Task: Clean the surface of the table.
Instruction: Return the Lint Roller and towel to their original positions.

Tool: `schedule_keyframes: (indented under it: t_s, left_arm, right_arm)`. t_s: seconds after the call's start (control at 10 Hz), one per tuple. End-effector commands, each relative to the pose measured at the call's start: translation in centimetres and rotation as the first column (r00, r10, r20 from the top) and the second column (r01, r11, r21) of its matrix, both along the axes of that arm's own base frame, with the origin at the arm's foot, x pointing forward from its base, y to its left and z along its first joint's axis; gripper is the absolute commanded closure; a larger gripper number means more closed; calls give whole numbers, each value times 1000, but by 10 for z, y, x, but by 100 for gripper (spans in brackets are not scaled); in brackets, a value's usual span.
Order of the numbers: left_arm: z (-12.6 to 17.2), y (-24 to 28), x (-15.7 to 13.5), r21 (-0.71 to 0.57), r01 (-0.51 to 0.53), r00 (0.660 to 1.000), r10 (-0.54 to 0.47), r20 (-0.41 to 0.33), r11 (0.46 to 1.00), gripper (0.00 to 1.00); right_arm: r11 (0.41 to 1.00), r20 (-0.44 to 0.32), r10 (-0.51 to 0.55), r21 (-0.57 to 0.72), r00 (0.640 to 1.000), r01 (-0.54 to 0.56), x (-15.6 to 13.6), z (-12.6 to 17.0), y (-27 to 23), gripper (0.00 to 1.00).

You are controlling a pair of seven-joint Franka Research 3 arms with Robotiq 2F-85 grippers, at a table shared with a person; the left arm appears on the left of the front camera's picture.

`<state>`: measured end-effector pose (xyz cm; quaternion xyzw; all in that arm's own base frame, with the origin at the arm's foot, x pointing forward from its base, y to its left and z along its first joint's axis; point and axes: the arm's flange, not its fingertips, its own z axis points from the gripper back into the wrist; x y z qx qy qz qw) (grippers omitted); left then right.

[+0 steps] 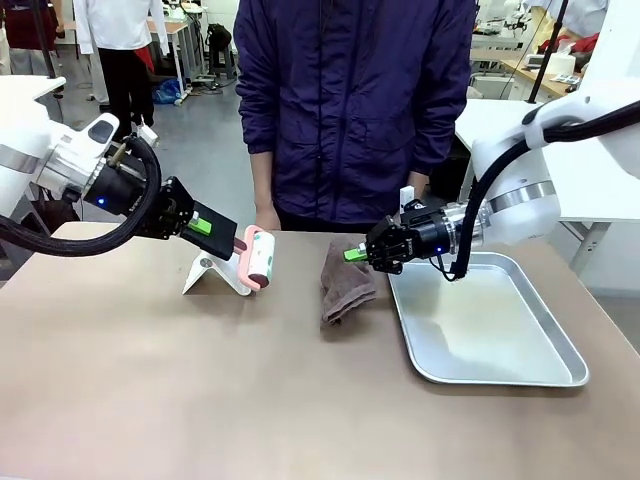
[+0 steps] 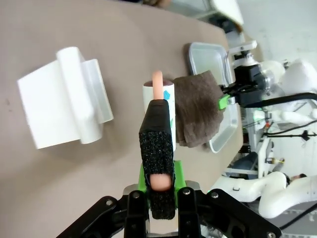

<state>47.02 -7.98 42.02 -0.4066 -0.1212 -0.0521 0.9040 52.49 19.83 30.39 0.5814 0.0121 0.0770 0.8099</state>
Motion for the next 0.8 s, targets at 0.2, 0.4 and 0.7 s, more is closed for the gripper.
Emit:
schedule_keyframes:
  t_s: [0.2, 0.4, 0.7]
  left_arm:
    - [32, -28, 41, 192, -31, 993, 52, -103, 981, 78]
    - [27, -41, 58, 234, -35, 988, 69, -141, 972, 78]
    - [24, -43, 71, 294, -71, 987, 110, -118, 953, 78]
  right_arm:
    - [977, -27, -28, -211, 999, 21, 6, 2, 23, 93]
    - [959, -26, -39, -283, 999, 30, 4, 4, 22, 93]
    - [947, -28, -12, -322, 1000, 3, 8, 5, 25, 93]
